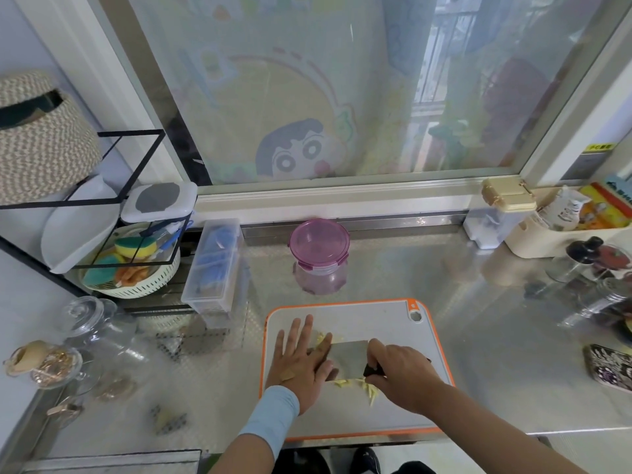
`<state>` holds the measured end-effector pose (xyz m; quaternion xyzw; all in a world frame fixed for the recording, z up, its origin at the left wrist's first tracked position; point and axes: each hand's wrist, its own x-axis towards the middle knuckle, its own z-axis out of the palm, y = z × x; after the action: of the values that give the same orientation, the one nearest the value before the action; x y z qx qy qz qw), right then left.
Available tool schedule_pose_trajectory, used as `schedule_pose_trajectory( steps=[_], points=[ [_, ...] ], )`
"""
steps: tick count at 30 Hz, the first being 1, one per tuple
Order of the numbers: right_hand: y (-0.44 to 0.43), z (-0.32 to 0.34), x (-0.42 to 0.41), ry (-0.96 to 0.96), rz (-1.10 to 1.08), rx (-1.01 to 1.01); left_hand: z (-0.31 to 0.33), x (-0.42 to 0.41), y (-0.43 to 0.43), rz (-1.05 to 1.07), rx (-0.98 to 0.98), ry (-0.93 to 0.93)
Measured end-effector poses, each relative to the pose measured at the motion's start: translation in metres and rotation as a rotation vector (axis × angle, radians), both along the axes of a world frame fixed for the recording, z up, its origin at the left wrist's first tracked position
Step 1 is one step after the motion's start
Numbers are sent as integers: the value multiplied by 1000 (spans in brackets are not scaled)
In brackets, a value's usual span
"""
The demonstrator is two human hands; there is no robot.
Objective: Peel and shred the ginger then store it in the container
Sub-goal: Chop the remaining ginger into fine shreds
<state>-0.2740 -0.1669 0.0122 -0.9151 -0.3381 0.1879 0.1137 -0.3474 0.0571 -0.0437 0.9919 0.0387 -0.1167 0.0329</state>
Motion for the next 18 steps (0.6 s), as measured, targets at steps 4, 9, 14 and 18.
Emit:
schedule_pose_trajectory(
  steps=[4, 9, 14, 18],
  points=[
    [-11, -4, 4, 0, -22, -15, -9, -1, 18, -6, 1, 36],
    [-29, -5, 11, 14, -83, -18, -12, -1, 29, 45, -49, 140],
    [-50, -13, 24, 27, -235, 3, -6, 0, 31, 177, -266, 70],
    [-47, -27, 37, 36, -348, 38, 1, 17, 27, 254, -413, -68]
  ],
)
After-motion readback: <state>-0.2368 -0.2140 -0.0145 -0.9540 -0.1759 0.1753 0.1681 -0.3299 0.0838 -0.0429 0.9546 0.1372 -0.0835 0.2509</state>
